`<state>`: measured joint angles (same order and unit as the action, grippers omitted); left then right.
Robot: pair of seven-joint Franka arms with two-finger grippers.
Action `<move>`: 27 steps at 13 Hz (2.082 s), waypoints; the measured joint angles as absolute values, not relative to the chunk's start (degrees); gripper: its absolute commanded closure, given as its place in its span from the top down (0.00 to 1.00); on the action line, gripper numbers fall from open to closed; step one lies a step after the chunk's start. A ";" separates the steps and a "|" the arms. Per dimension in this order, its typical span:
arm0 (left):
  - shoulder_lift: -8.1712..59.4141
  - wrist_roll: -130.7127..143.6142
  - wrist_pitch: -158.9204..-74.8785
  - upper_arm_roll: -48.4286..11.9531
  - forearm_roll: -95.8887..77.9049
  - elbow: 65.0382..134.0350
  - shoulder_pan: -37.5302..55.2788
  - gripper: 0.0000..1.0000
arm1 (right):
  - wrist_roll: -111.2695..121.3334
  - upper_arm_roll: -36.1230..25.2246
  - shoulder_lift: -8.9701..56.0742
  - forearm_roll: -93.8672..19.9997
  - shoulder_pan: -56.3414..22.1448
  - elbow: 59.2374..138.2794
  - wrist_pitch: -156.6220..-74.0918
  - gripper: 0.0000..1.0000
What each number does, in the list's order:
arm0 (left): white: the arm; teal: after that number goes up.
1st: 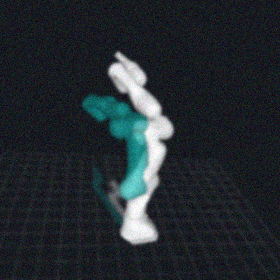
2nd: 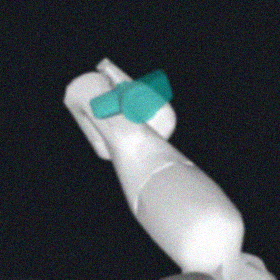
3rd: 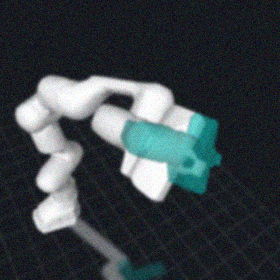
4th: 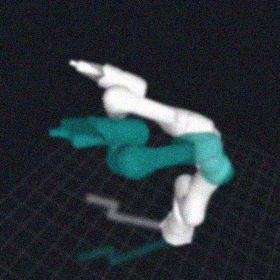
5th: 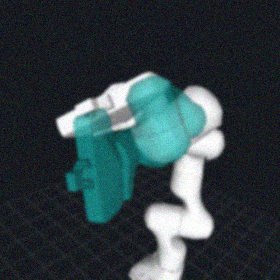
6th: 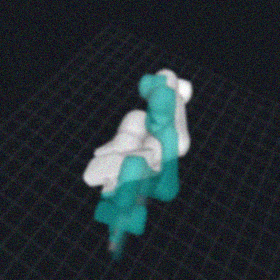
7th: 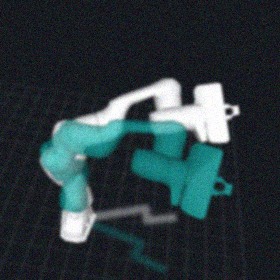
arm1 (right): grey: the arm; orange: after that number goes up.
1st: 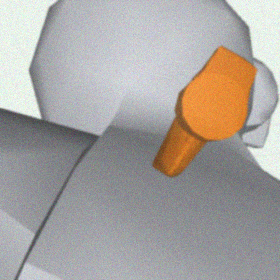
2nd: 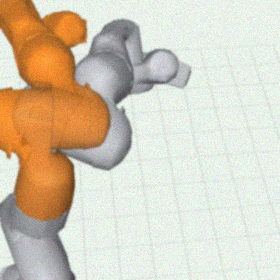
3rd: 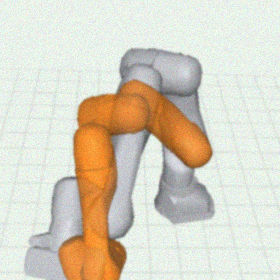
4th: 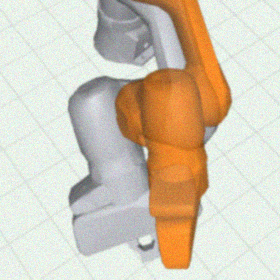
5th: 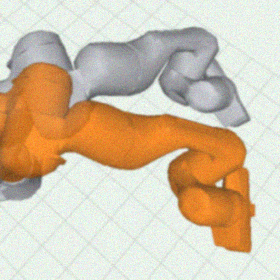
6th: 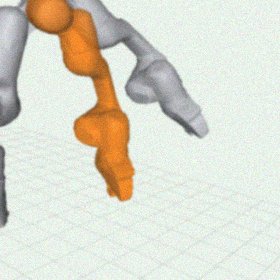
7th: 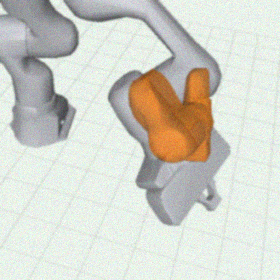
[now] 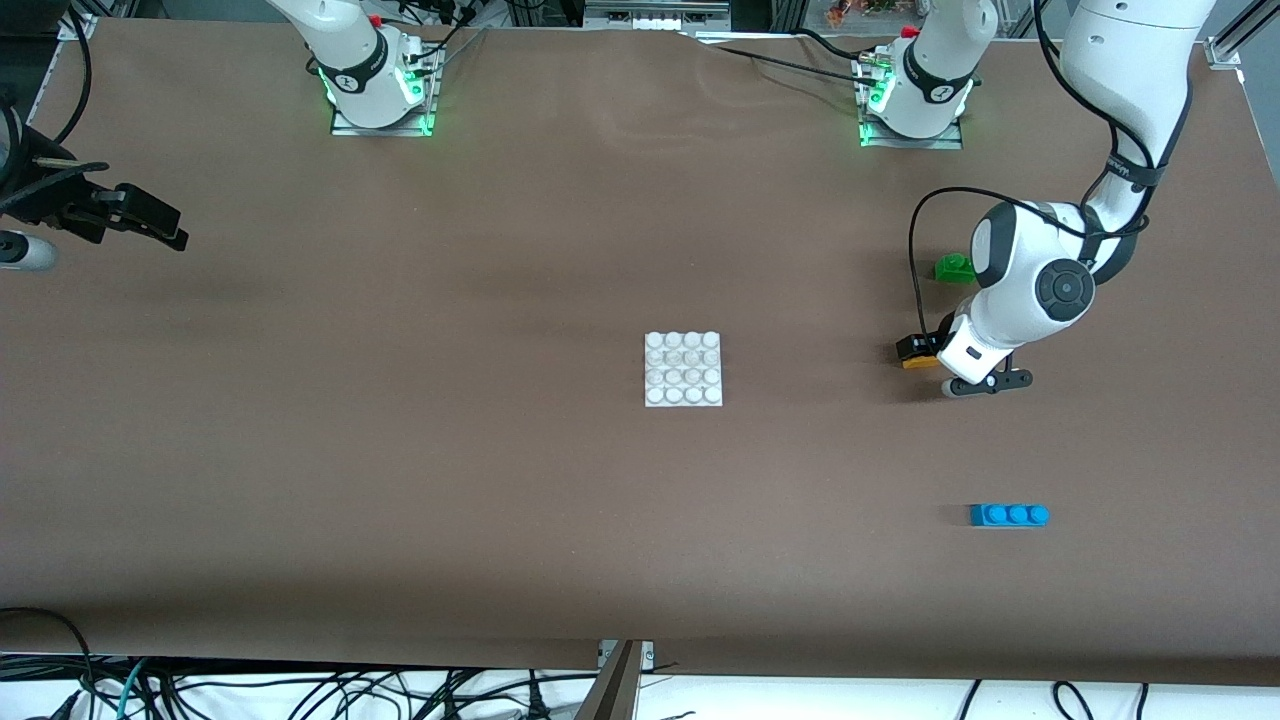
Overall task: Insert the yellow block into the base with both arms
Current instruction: 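Close the left gripper on the yellow block, then carry the yellow block with the left gripper over the white base plate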
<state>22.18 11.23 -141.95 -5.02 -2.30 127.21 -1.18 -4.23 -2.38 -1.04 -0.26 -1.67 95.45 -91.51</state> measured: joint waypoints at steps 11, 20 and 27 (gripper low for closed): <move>16.29 12.16 -139.66 -5.13 -3.85 125.33 0.51 0.00 | -4.23 -2.38 -1.04 -0.27 -1.67 95.46 -91.51 1.00; 16.05 26.97 -138.58 -6.72 -13.69 116.52 20.59 0.00 | -4.23 -2.39 -1.03 -0.28 -1.66 95.47 -91.51 1.00; 29.24 32.45 -134.65 -6.80 -13.69 103.21 30.00 0.00 | -4.23 -2.39 -1.03 -0.28 -1.66 95.50 -91.51 1.00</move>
